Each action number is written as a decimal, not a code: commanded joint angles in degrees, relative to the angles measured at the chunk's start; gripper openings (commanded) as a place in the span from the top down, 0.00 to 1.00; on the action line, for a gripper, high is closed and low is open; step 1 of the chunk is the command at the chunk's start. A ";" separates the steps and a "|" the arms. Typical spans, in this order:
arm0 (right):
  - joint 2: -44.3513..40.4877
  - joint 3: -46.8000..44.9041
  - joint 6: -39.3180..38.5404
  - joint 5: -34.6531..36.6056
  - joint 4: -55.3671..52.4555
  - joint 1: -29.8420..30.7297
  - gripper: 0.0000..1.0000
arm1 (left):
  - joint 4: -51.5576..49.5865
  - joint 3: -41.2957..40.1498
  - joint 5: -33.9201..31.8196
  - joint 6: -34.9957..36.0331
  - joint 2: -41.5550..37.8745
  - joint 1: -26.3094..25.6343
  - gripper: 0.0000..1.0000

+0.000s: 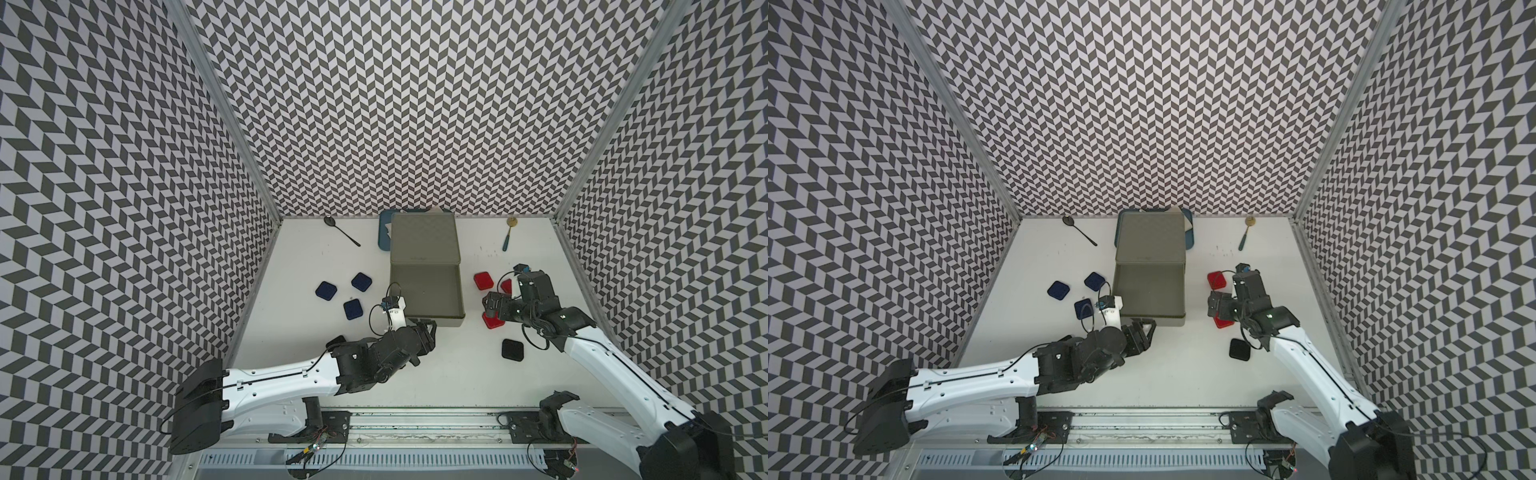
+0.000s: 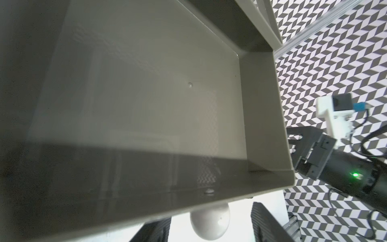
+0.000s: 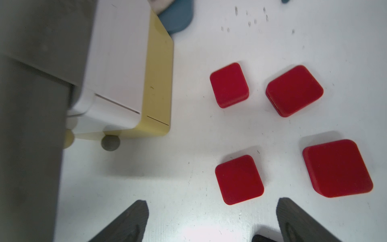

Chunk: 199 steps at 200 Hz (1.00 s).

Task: Place the brooch boxes into the drawer by color
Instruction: Open the drawer in the storage box, then pick up the brooch box from the center of the board.

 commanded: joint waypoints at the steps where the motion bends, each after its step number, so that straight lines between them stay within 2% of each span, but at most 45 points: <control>1: 1.92 3.12 -0.03 0.39 -1.02 -0.57 0.01 | 3.18 -0.23 1.08 2.38 -1.28 -0.70 0.28; 8: 2.68 3.49 -0.07 1.10 -1.06 -0.60 0.01 | 3.22 0.01 1.14 2.71 -1.43 -1.16 0.25; 38: 6.31 4.17 -0.89 3.77 -1.29 -0.94 0.01 | 0.22 3.13 -0.79 3.52 -2.25 -4.78 0.23; 84: 13.08 3.02 -1.23 -0.04 -1.12 -2.40 0.00 | -4.84 9.78 -5.33 6.37 -6.04 -11.48 0.22; 114: 15.66 3.18 -1.30 1.18 -0.05 -2.53 0.00 | -10.22 15.68 -9.29 10.91 -9.11 -12.23 0.20; 130: 16.88 3.83 -2.32 0.88 -0.13 -2.53 0.00 | -15.16 18.99 -15.06 13.16 -11.66 -11.87 0.17; 141: 18.15 4.23 -3.33 0.12 -0.37 -2.45 0.00 | -17.85 20.21 -17.87 14.73 -14.15 -9.99 0.16; 154: 20.00 4.55 -4.02 -0.16 -0.59 -2.44 0.01 | -19.11 20.06 -17.28 16.62 -17.95 -5.08 0.15; 180: 24.15 5.46 -4.10 2.08 -1.14 -2.27 0.04 | -17.28 17.12 -7.68 20.27 -24.94 8.57 0.15; 199: 25.30 5.87 -4.26 3.20 -0.66 -2.09 0.05 | -17.79 16.75 -0.97 21.31 -25.00 15.51 0.14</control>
